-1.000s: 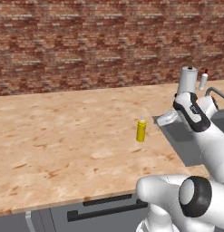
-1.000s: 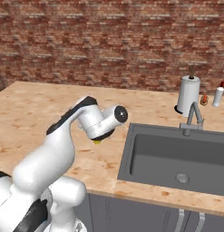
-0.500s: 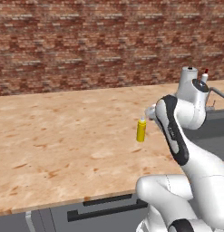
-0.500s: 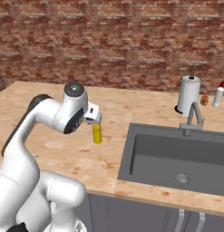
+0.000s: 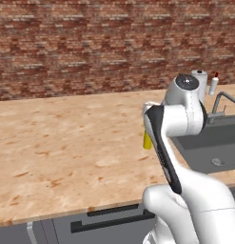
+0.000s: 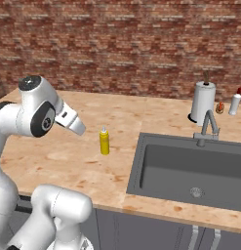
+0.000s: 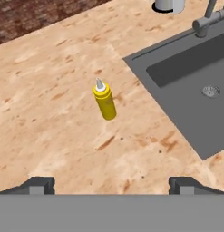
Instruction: Move the mustard and shaker from the cabinet to the dining counter.
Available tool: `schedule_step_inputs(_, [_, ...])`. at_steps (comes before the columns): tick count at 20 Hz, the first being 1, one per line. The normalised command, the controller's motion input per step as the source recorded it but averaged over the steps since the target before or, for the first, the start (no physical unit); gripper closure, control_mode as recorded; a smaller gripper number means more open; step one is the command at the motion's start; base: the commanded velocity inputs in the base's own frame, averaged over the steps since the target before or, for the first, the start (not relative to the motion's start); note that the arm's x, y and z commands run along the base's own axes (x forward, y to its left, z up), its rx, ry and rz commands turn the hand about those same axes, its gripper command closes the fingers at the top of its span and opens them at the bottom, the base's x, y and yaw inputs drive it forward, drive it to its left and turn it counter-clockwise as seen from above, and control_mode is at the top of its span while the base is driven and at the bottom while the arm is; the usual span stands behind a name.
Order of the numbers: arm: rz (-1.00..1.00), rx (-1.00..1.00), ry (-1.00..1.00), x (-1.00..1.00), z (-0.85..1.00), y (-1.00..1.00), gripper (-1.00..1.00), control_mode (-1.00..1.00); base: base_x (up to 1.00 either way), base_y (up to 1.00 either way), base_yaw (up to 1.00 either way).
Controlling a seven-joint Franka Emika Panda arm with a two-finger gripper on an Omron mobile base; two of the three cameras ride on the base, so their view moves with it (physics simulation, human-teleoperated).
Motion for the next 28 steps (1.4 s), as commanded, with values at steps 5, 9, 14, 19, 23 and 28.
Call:
schedule_step_inputs(5, [-0.12,0.00,-0.04,-0.19,0.36,0.06,-1.00,-1.00,0.00,0.00,0.00])
schedule_step_inputs(9, [0.00,0.00,-0.05,-0.45,0.26,0.00,-1.00,-1.00,0.00,0.00,0.00])
schedule_step_inputs(14, [0.08,-0.01,-0.13,-0.60,0.21,0.00,-1.00,-1.00,0.00,0.00,0.00])
schedule_step_inputs(19, [0.15,-0.02,-0.13,-0.59,0.21,0.00,-1.00,-1.00,0.00,0.00,0.00])
schedule_step_inputs(23, [0.21,0.00,-0.14,-0.41,0.23,0.00,-1.00,-1.00,0.00,0.00,0.00])
schedule_step_inputs(28, [0.17,-0.03,-0.07,-0.40,0.23,0.00,-1.00,-1.00,0.00,0.00,0.00])
